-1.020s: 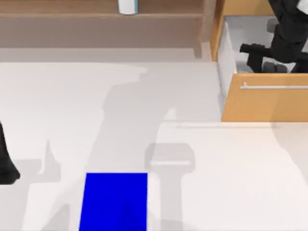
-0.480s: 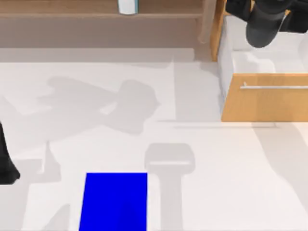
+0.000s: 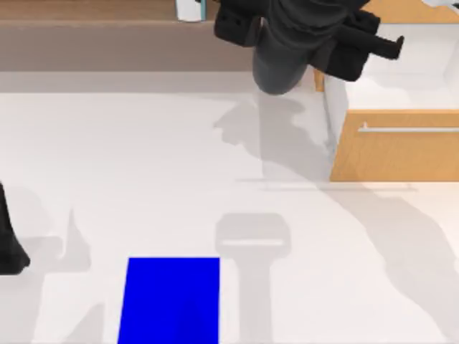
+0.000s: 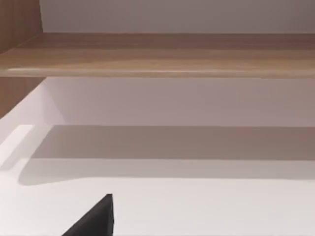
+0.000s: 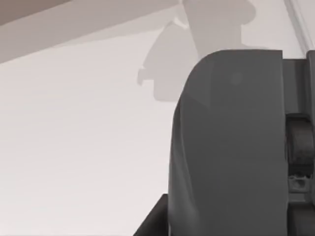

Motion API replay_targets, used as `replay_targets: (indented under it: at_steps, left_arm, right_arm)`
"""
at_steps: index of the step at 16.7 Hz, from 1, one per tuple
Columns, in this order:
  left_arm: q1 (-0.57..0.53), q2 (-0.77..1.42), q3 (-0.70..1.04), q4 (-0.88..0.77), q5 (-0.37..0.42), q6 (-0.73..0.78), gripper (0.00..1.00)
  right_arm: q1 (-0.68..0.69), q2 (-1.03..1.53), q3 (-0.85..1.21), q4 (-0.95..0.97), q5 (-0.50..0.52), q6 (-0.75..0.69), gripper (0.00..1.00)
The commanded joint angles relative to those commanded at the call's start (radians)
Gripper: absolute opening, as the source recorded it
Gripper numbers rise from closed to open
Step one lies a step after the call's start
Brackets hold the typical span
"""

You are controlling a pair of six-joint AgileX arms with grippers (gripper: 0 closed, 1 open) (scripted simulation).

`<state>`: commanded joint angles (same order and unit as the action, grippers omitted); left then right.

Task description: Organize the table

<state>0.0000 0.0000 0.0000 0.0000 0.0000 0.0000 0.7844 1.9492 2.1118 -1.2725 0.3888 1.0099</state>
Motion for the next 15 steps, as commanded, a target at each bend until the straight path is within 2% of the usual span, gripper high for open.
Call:
replay_targets:
  at_steps: [8,15]
  left_arm:
    - [0.0,0.0,0.0,0.0,0.0,0.0,1.0]
    - [0.0,0.0,0.0,0.0,0.0,0.0,1.0]
  right_arm:
    - [0.218,0.253,-0.143,0.129,-0.242,0.082,0.0]
    - [0.301,0.378,-0.219,0.182,-0.294,0.092,0.0]
